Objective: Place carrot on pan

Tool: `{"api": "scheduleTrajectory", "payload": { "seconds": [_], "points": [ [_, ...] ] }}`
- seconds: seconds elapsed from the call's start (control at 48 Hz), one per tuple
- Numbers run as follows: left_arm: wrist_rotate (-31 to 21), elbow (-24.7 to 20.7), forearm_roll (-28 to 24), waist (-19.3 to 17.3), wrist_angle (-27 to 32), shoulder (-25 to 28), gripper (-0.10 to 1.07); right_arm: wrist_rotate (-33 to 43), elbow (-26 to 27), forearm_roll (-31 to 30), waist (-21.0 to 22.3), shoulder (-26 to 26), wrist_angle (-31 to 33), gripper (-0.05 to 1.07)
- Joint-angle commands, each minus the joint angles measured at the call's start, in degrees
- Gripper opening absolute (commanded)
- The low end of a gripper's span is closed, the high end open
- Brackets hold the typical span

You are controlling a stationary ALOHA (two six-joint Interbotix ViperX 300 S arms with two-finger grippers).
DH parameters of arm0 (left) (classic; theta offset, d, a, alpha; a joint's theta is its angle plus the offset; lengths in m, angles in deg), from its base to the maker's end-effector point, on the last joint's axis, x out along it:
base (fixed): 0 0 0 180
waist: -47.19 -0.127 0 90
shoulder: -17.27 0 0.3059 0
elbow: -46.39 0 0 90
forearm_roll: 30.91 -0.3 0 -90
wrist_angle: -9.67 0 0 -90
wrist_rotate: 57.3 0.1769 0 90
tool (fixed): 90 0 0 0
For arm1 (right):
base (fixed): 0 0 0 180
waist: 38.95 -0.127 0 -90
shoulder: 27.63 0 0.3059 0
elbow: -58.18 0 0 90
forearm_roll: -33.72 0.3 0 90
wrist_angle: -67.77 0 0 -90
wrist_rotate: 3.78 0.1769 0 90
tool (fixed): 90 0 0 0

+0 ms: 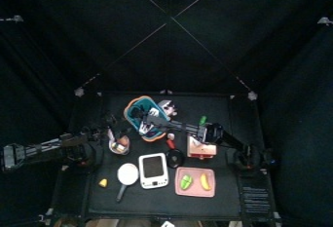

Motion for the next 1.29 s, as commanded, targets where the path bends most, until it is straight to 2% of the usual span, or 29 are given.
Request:
{"api": "scheduleTrajectory", "payload": {
  "seconds": [0.0, 0.229, 0.562, 0.792, 0.979, 1.271],
  "points": [
    [0.1, -0.8, -0.3, 0.2, -0.2, 0.1, 0.99, 0.3, 1.8, 0.1, 0.1, 4.5, 0.1, 0.56],
    [0.1, -0.8, -1.3, 2.1, -0.4, -2.4, 0.99, 0.4, 2.8, 0.9, -0.9, 7.1, 0.6, 0.56],
    [0.2, -0.1, -2.5, 15.0, -0.1, -9.1, 0.99, 4.4, 4.0, 1.0, -2.5, 8.7, 1.5, 0.56],
    [0.2, 0.5, -6.6, 22.5, 0.0, -10.0, 0.99, 4.9, 6.2, 5.2, -4.2, 8.7, 1.6, 0.56],
    [0.2, 0.5, -6.8, 27.2, -0.4, -10.0, 0.99, 5.7, 8.3, 7.0, -6.1, 8.3, 1.6, 0.56],
    [0.1, 1.1, -4.3, 34.3, -1.9, -10.0, 0.99, 17.4, 9.9, 7.5, -11.9, 5.9, 1.2, 0.56]
  ]
}}
